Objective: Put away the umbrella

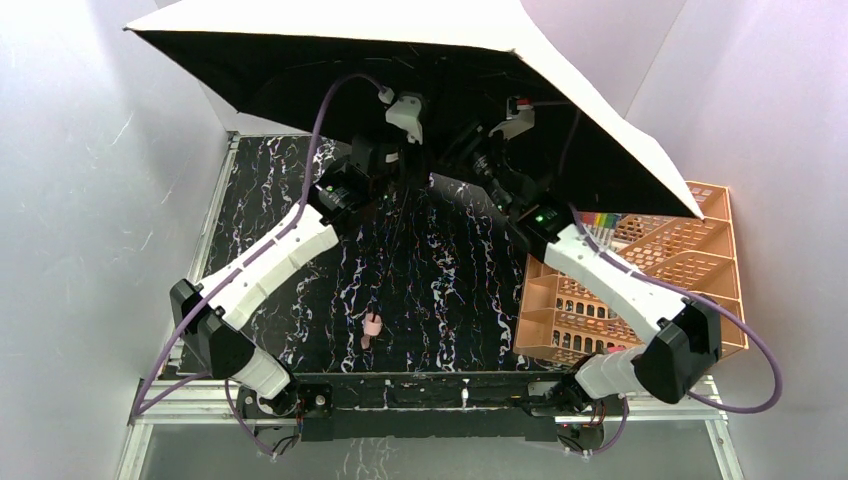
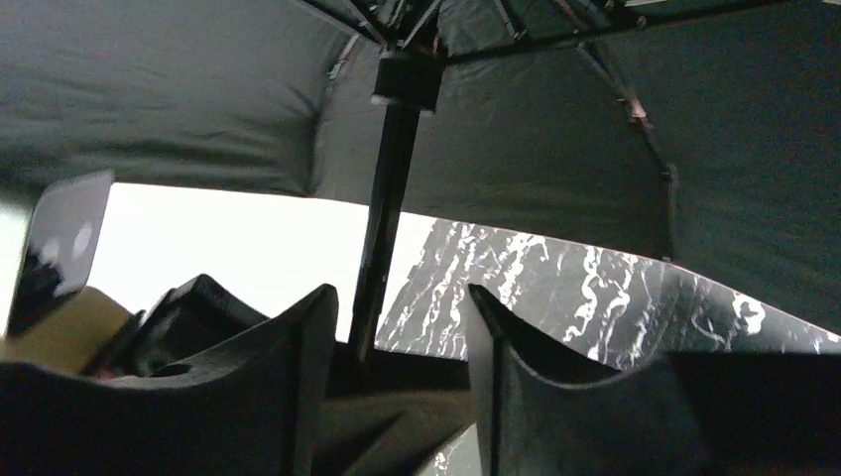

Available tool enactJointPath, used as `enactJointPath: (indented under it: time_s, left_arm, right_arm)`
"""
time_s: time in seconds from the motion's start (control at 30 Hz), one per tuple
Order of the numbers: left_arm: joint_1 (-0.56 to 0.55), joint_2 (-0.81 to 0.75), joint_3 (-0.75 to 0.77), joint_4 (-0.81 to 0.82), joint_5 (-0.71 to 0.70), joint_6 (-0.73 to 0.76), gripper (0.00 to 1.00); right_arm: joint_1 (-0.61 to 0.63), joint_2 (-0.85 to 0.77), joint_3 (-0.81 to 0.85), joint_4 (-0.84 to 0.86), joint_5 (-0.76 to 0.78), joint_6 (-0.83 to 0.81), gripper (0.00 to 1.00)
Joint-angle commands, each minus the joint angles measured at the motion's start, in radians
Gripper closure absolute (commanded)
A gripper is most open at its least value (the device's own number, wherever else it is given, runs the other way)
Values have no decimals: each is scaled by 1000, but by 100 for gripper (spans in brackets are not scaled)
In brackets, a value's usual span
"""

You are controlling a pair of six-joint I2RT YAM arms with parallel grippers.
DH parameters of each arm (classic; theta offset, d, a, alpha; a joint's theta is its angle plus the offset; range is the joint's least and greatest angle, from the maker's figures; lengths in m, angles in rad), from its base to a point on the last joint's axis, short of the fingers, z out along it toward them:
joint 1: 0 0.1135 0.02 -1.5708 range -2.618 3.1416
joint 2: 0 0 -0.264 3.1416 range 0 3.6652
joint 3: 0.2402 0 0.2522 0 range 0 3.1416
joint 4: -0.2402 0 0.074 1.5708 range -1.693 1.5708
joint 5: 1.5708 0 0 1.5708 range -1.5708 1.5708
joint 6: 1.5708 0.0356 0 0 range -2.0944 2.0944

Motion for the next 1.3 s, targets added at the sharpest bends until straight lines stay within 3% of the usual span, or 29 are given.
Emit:
enactJointPath:
  time_s: [0.0, 0.13, 0.33, 0.57, 0.83, 1.0, 1.27]
  left_arm:
    - [6, -67, 111, 62, 115, -64, 100]
    - [12, -72, 153, 64, 165, -89, 100]
    - [27, -124, 87, 114, 205, -146, 100]
    - [61, -206, -54, 161, 239, -222, 100]
    - [62, -303, -225, 202, 283, -227, 100]
    - [63, -346, -297, 208, 301, -236, 100]
    - [61, -370, -345, 236, 318, -239, 100]
  right_arm:
    - [4, -97, -65, 233, -114, -117, 39]
    - [5, -151, -129, 290, -196, -167, 32]
    - [4, -217, -188, 301, -171, -152, 31]
    - [5, -254, -264, 373, -156, 3, 24]
    - [-1, -189, -239, 406, -158, 122, 22]
    - [-18, -114, -181, 380, -226, 84, 16]
    - [-32, -16, -177, 570, -222, 224, 15]
